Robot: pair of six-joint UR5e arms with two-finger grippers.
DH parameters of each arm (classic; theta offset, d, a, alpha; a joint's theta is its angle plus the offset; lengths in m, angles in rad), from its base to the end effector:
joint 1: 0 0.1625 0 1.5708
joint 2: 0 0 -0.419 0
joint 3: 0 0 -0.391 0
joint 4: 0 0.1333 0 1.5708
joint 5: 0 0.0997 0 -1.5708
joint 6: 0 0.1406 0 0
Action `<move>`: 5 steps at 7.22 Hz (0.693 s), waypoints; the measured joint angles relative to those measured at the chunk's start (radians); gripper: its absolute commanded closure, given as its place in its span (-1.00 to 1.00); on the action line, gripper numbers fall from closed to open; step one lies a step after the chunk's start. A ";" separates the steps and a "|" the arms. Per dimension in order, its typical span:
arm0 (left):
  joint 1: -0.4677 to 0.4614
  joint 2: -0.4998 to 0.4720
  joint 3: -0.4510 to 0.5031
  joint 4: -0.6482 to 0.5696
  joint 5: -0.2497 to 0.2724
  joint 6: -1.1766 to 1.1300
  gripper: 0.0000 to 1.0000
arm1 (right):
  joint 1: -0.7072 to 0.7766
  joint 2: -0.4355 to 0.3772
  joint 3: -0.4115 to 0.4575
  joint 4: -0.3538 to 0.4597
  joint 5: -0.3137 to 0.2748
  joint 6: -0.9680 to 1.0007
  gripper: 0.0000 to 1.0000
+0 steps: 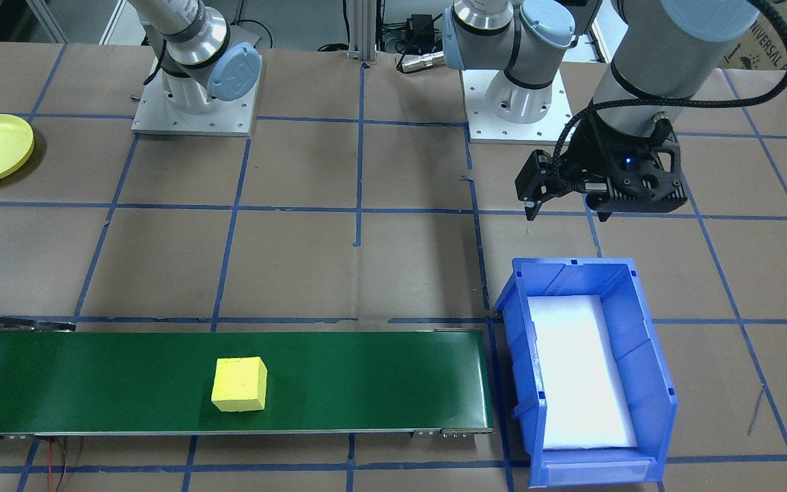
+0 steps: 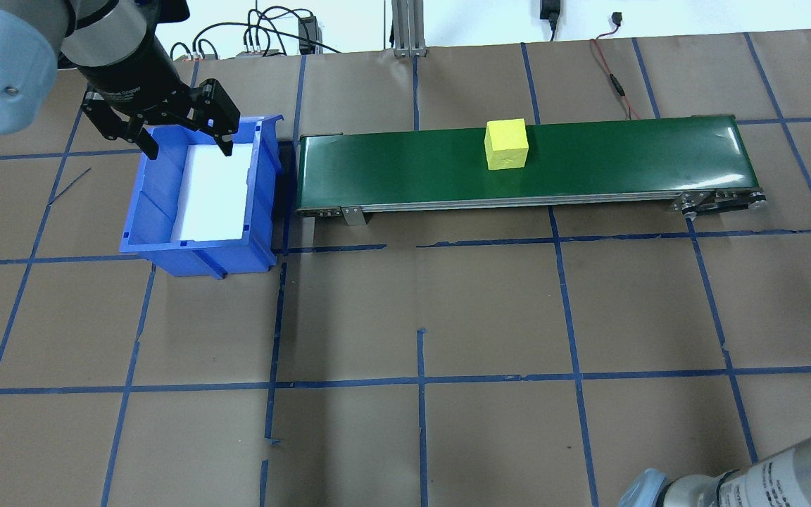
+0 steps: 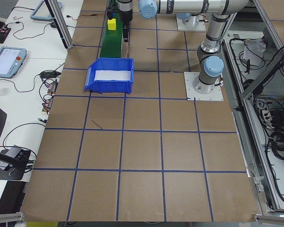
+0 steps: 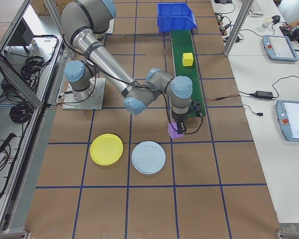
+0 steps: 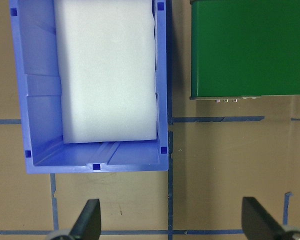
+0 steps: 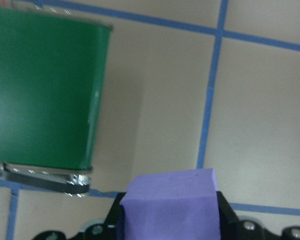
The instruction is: Move block left to right into plate
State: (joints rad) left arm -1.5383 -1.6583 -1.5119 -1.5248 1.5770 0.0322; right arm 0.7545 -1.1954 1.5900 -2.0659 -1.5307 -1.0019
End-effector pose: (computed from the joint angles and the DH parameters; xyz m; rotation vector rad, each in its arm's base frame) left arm -0.1152 -0.5336 0.4299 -0.0006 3.1347 -0.0269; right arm -0.3623 -0.5313 0.2722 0.2888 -3.0700 0.1441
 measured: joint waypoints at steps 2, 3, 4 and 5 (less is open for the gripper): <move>0.000 0.000 0.000 0.000 0.000 0.000 -1.00 | -0.170 0.004 0.090 -0.006 0.054 -0.131 -0.24; -0.001 0.000 0.000 0.000 0.000 0.000 -1.00 | -0.206 0.007 0.119 -0.007 0.063 -0.151 -0.83; -0.001 0.000 -0.001 0.000 0.000 0.000 -1.00 | -0.221 0.012 0.133 -0.008 0.063 -0.158 -1.00; -0.001 0.000 -0.001 0.000 0.000 -0.001 -1.00 | -0.226 0.018 0.133 -0.008 0.059 -0.159 -1.00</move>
State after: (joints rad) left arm -1.5398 -1.6582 -1.5125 -1.5248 1.5770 0.0312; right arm 0.5281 -1.1775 1.7227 -2.0742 -1.4716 -1.1613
